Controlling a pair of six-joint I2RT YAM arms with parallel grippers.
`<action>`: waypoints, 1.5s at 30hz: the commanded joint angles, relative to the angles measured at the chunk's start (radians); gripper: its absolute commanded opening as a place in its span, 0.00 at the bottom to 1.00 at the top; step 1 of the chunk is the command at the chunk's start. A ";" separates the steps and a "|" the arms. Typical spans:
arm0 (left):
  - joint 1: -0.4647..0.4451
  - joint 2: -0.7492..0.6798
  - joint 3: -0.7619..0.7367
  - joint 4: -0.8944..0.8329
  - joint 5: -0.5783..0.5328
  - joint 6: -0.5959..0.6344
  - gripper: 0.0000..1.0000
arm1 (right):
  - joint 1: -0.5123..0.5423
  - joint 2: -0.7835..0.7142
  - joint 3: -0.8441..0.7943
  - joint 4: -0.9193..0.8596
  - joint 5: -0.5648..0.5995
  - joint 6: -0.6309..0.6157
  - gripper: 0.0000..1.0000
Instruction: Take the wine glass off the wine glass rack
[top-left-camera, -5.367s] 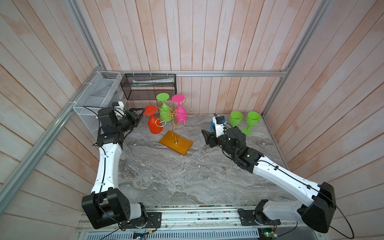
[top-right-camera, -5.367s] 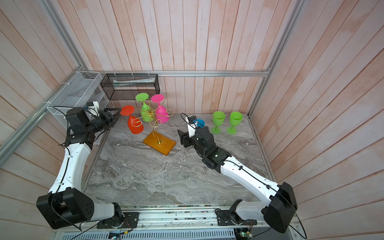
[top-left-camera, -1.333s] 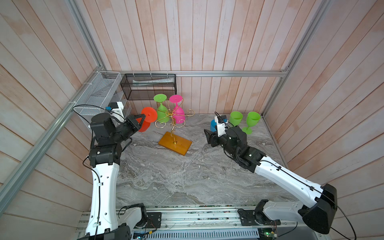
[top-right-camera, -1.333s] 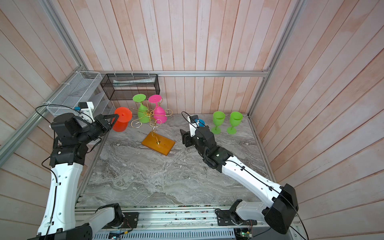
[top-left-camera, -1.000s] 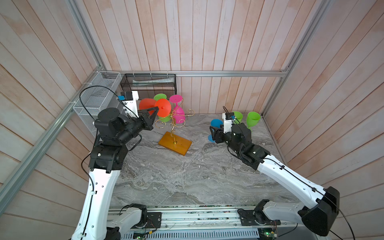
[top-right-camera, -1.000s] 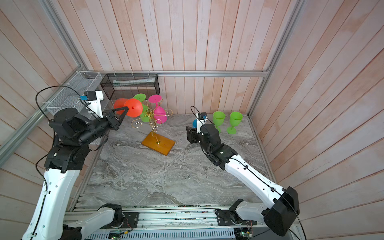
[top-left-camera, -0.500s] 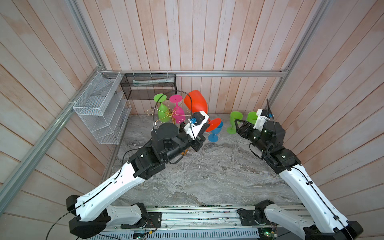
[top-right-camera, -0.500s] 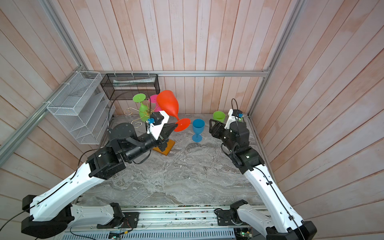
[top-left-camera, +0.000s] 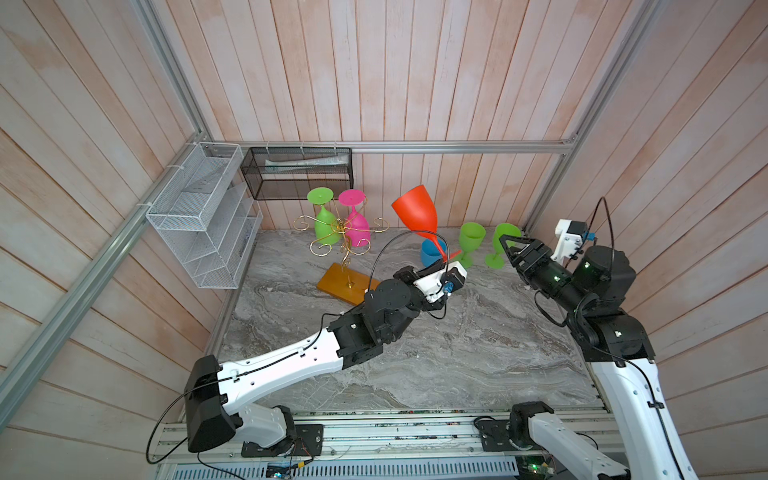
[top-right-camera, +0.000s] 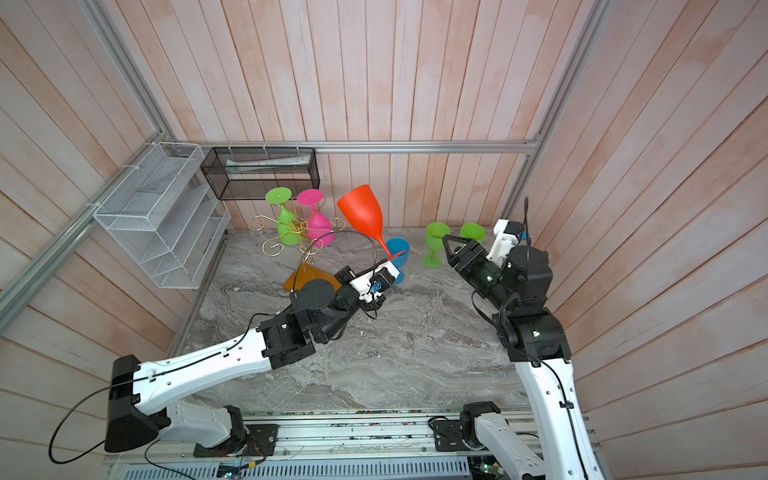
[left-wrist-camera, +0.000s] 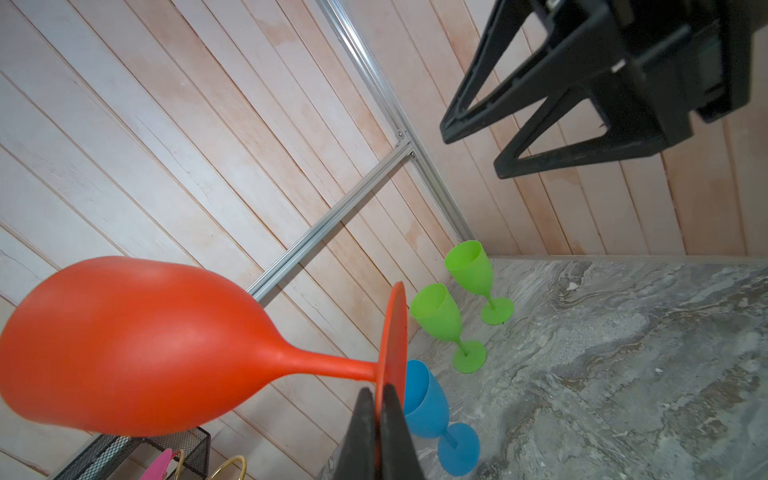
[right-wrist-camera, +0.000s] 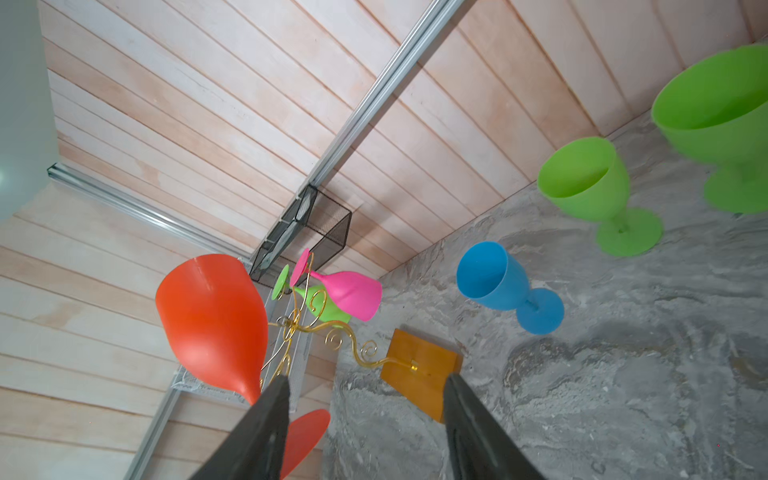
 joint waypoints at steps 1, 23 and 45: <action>-0.024 0.045 -0.039 0.264 -0.090 0.195 0.00 | -0.004 0.013 -0.004 -0.012 -0.135 0.076 0.60; -0.052 0.267 -0.016 0.535 -0.115 0.484 0.00 | 0.019 0.047 -0.088 0.084 -0.275 0.145 0.56; -0.049 0.328 0.008 0.574 -0.102 0.516 0.00 | 0.033 0.089 -0.127 0.102 -0.241 0.114 0.11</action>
